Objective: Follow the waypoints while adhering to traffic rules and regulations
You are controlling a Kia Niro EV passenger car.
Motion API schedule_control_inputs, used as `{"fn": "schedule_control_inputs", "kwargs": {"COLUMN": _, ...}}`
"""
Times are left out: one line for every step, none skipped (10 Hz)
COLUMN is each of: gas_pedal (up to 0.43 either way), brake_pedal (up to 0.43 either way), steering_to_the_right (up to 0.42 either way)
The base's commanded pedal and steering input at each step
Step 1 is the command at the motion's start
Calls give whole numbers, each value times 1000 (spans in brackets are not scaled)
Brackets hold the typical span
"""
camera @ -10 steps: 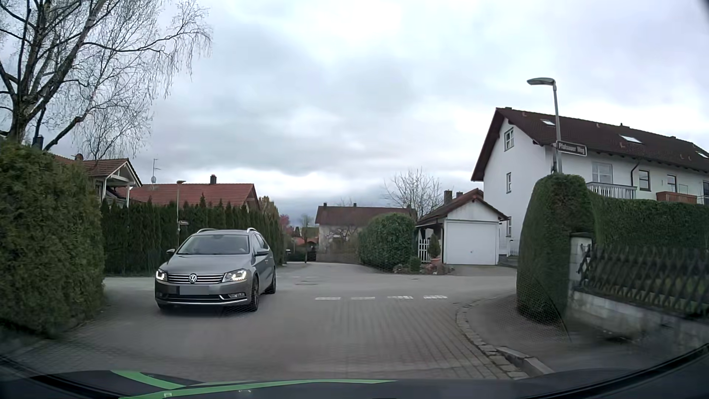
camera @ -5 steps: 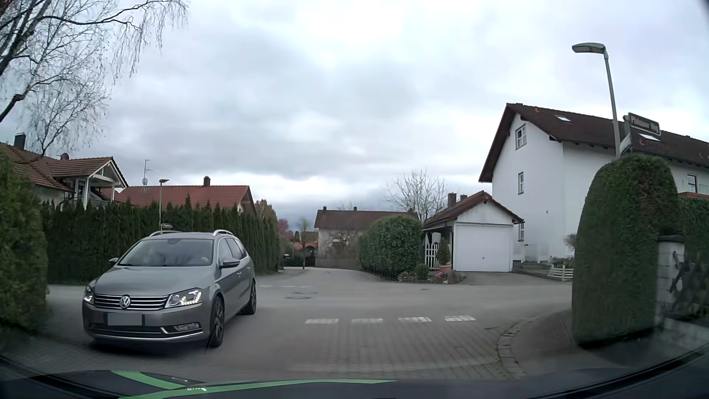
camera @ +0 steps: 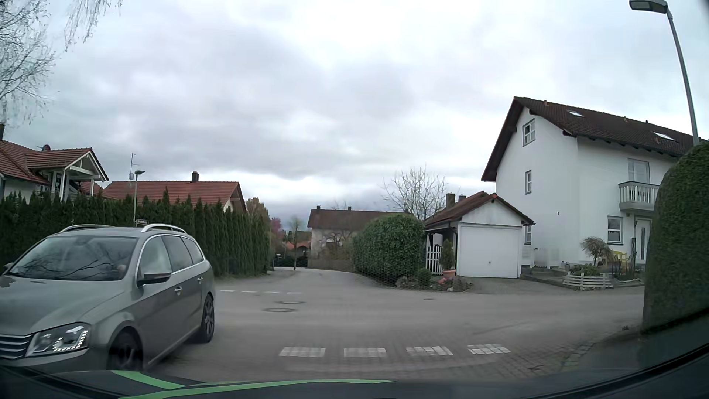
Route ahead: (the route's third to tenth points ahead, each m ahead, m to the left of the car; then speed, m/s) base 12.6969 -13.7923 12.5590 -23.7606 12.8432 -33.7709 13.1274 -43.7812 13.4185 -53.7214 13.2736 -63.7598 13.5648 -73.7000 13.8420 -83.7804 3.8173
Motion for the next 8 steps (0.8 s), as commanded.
{"fn": "schedule_control_inputs", "kwargs": {"gas_pedal": 0, "brake_pedal": 104, "steering_to_the_right": 50}}
{"fn": "schedule_control_inputs", "kwargs": {"gas_pedal": 0, "brake_pedal": 110, "steering_to_the_right": 56}}
{"fn": "schedule_control_inputs", "kwargs": {"gas_pedal": 0, "brake_pedal": 128, "steering_to_the_right": 73}}
{"fn": "schedule_control_inputs", "kwargs": {"gas_pedal": 0, "brake_pedal": 128, "steering_to_the_right": 93}}
{"fn": "schedule_control_inputs", "kwargs": {"gas_pedal": 0, "brake_pedal": 128, "steering_to_the_right": 109}}
{"fn": "schedule_control_inputs", "kwargs": {"gas_pedal": 0, "brake_pedal": 128, "steering_to_the_right": 122}}
{"fn": "schedule_control_inputs", "kwargs": {"gas_pedal": 0, "brake_pedal": 152, "steering_to_the_right": 136}}
{"fn": "schedule_control_inputs", "kwargs": {"gas_pedal": 0, "brake_pedal": 159, "steering_to_the_right": 154}}
